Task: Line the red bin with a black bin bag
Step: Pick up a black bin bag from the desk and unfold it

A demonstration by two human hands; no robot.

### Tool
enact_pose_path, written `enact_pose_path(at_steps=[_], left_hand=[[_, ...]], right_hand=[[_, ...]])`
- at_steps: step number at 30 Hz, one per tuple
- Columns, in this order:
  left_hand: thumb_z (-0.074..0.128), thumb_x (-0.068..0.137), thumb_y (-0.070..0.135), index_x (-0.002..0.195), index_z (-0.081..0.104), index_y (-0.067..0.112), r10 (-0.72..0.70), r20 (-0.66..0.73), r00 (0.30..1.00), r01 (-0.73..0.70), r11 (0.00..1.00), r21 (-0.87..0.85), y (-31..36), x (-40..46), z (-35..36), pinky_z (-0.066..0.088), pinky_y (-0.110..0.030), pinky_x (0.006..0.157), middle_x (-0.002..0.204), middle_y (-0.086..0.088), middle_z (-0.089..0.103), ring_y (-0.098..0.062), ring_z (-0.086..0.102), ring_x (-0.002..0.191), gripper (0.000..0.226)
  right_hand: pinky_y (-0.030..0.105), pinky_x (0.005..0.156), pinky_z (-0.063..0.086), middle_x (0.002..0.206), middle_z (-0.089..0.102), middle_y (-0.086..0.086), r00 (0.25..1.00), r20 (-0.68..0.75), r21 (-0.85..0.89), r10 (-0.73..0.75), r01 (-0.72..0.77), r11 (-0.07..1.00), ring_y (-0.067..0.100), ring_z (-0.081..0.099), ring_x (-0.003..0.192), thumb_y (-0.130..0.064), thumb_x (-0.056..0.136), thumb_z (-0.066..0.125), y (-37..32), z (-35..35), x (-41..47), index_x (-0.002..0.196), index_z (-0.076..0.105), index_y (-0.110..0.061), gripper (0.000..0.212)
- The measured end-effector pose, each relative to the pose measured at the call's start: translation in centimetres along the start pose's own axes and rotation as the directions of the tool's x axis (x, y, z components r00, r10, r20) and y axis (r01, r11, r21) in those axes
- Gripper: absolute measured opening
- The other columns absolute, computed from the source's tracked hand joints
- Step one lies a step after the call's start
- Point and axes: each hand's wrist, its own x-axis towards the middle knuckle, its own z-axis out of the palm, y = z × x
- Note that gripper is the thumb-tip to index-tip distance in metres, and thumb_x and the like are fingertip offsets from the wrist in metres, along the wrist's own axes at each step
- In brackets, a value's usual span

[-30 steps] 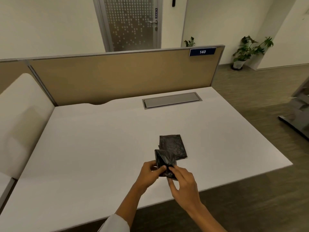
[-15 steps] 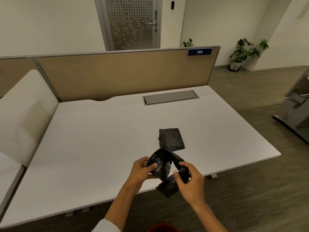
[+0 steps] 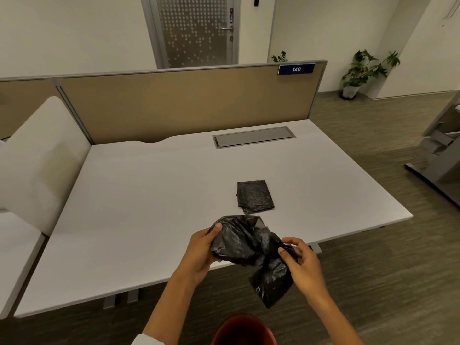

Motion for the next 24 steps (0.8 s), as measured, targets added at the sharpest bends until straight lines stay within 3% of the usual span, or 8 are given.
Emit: enact_pose_path(at_steps=[2,5,10,12,15,19,22,24], left_hand=[[0.067,0.085,0.04,0.096,0.078,0.007,-0.015,0.024,1.0,0.015,1.0,-0.023,0.2,-0.7,0.4,0.045,-0.042,0.077,0.107,-0.031,0.07,-0.035,0.065,0.09,0.037],[0.069,0.079,0.044,0.102,0.077,0.009,-0.025,0.083,0.996,0.029,0.999,-0.044,0.6,-1.8,1.2,0.056,-0.029,0.061,0.105,-0.018,0.076,-0.026,0.074,0.086,0.042],[0.068,0.078,0.049,0.101,0.079,0.013,-0.002,0.125,0.992,0.001,1.0,0.007,0.5,-2.8,2.2,0.058,-0.028,0.072,0.108,-0.014,0.076,-0.028,0.072,0.1,0.044],[0.066,0.078,0.053,0.099,0.079,0.015,0.003,0.122,0.992,-0.008,0.999,0.041,0.3,-3.1,2.5,0.058,-0.029,0.072,0.106,-0.013,0.077,-0.027,0.073,0.099,0.045],[0.063,0.081,0.054,0.098,0.08,0.016,0.012,0.127,0.992,-0.022,0.997,0.075,-0.2,-3.2,2.6,0.059,-0.031,0.074,0.104,-0.013,0.077,-0.028,0.073,0.098,0.045],[0.059,0.087,0.052,0.093,0.079,0.01,0.001,0.133,0.991,-0.022,0.987,0.159,-0.8,-3.4,2.3,0.057,-0.033,0.084,0.1,-0.015,0.077,-0.029,0.073,0.095,0.047],[0.058,0.087,0.055,0.081,0.075,0.006,0.003,0.122,0.993,-0.049,0.925,0.377,-1.1,-3.5,1.5,0.05,-0.026,0.062,0.075,-0.008,0.074,-0.027,0.066,0.069,0.052],[0.059,0.088,0.051,0.088,0.072,0.014,-0.017,0.1,0.995,-0.039,0.842,0.539,-1.4,-3.4,0.7,0.053,-0.028,0.059,0.079,-0.006,0.073,-0.016,0.065,0.066,0.039]], right_hand=[[0.014,0.076,0.054,0.101,0.072,-0.02,0.999,0.025,-0.029,0.022,-0.021,0.999,-0.003,0.065,0.102,-0.021,0.089,0.07,0.0,-0.1,-0.7,0.103,0.066,-0.041,0.024],[0.013,0.076,0.052,0.111,0.067,-0.015,1.0,-0.002,-0.081,0.013,-0.013,0.997,-0.009,0.061,0.102,-0.032,0.086,0.07,-0.3,0.2,-1.6,0.111,0.063,-0.037,0.026],[0.01,0.082,0.05,0.109,0.073,-0.013,0.999,0.034,0.15,-0.014,0.009,0.989,-0.001,0.065,0.104,-0.051,0.087,0.058,-3.1,0.9,-3.3,0.109,0.068,-0.04,0.027],[0.019,0.081,0.054,0.113,0.074,-0.004,0.993,0.115,0.276,0.023,-0.054,0.96,0.011,0.067,0.107,-0.049,0.088,0.059,-3.8,0.9,-3.6,0.114,0.069,-0.03,0.034],[0.029,0.074,0.06,0.111,0.076,0.004,0.982,0.18,0.409,0.06,-0.13,0.903,0.021,0.071,0.104,-0.028,0.082,0.067,-4.4,1.0,-3.9,0.116,0.067,-0.024,0.035],[0.03,0.073,0.061,0.107,0.077,0.01,0.985,0.167,0.46,0.05,-0.123,0.879,0.024,0.073,0.1,-0.01,0.075,0.07,-4.7,0.9,-3.7,0.116,0.067,-0.015,0.041],[0.029,0.073,0.061,0.102,0.077,0.014,0.991,0.128,0.491,0.04,-0.098,0.866,0.026,0.073,0.096,-0.01,0.072,0.075,-4.8,0.4,-3.6,0.104,0.073,-0.014,0.032],[0.028,0.073,0.06,0.099,0.077,0.014,0.992,0.119,0.482,0.035,-0.088,0.872,0.025,0.073,0.095,-0.012,0.068,0.08,-4.7,0.1,-3.5,0.098,0.075,-0.015,0.03]])
